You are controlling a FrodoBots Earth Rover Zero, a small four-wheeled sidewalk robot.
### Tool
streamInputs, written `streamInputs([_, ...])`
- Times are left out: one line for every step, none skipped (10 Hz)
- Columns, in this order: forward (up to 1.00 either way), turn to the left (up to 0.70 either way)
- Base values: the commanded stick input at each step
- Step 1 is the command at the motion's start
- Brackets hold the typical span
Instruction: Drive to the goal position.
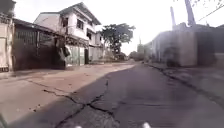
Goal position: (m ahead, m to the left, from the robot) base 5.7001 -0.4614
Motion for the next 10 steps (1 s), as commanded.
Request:
streamInputs([1.00,-0.40])
streamInputs([1.00,-0.40])
streamInputs([1.00,-0.40])
streamInputs([1.00,-0.40])
streamInputs([1.00,-0.14])
streamInputs([1.00,0.00])
streamInputs([1.00,0.00])
streamInputs([1.00,0.00])
streamInputs([1.00,0.00])
streamInputs([1.00,0.00])
